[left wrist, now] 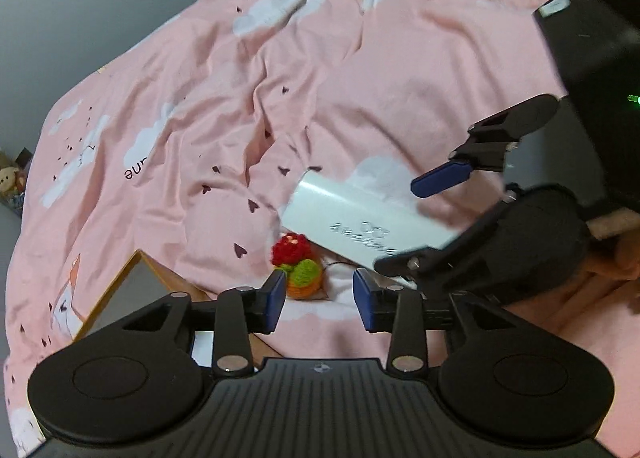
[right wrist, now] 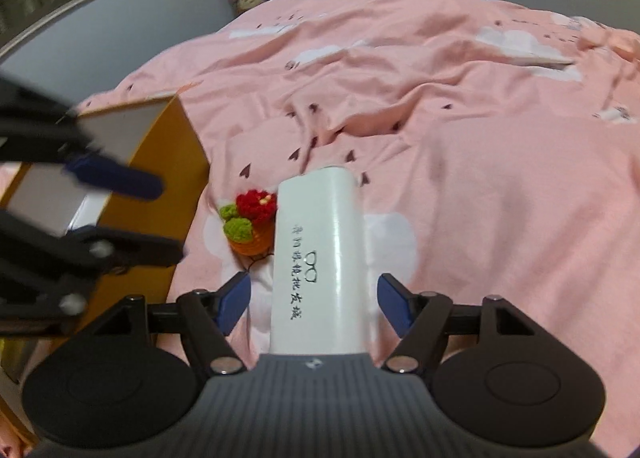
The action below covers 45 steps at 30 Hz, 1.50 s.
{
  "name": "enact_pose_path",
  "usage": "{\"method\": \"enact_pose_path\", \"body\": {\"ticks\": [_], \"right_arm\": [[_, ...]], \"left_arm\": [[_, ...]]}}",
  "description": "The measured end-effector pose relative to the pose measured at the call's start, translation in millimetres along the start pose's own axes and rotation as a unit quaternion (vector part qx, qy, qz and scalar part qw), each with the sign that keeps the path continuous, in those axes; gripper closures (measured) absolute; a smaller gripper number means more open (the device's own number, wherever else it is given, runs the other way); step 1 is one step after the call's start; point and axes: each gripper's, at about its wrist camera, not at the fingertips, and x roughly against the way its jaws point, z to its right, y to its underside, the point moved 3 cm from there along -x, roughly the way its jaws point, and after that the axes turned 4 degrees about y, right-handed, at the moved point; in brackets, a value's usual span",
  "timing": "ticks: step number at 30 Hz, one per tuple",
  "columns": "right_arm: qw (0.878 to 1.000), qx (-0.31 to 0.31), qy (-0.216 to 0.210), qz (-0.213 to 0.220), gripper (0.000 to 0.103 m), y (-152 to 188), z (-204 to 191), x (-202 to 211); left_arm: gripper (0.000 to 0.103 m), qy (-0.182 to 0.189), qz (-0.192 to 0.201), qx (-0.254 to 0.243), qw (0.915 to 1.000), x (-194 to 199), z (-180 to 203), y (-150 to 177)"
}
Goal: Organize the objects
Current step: 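Move the right gripper to the white glasses case and grasp it, then grasp the crocheted flower with the left gripper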
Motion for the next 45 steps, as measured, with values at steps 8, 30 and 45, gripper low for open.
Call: {"method": "enact_pose_path", "body": {"ticks": [8,30,45], "right_arm": [[0.998,0.053,0.007,-0.016,0.033,1.5,-5.8,-30.5],[0.999,0.051,-0.001,-0.007,0.036,2.8,-2.2,-36.3],[0.997,0.06,0.038,0.016,0.038,12.5,-11.3,-11.7]], "left_arm": [[0.051,0.014,-0.061,-0.003,0.9981,-49.4,-18.1,-11.7],[0.063,0.017,-0.054,0.078,0.9953,-42.2,-33.2,-9.2],[0.063,-0.033,0.011,0.147,0.9885,79.0,-71.2,32.0]]}}
